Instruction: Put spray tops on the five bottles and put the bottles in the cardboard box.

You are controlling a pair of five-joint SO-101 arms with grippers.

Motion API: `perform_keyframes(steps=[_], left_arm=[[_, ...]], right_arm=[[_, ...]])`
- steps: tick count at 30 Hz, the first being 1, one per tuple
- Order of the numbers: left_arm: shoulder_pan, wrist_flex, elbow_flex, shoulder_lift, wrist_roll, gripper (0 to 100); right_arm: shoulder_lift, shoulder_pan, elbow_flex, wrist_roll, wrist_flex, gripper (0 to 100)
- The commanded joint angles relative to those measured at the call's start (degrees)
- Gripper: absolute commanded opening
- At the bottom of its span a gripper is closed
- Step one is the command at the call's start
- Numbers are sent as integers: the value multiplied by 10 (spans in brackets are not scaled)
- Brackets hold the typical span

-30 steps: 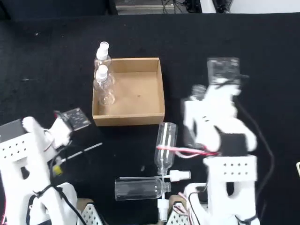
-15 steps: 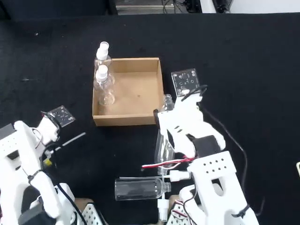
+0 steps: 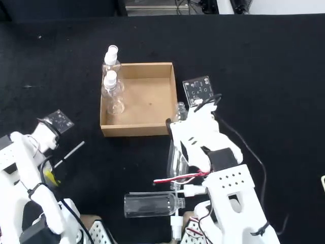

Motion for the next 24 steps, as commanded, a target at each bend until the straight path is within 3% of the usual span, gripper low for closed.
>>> perform_keyframes(steps=[1,5,7,11,15,19,24], left_arm=[[-26,17,-93,-6,11,341],[-41,148,-124,-35,123,341],[-41,218,-121,-56,221,338],[-74,197,-62,-102,491,267],[-76,167,7,-141,684,221],[-60,130,69,-167,748,222],[-75,-30,171,-202,753,221]], right_arm=[[-14,-5,-1,4,-11,11],[-14,-5,-1,4,-10,11],[-14,-5,-1,4,-10,11],[-14,-5,-1,4,-10,11],[-14,-5,-1,4,-9,11],[-14,-5,0,4,-8,11],[-14,-5,4,4,-8,11]])
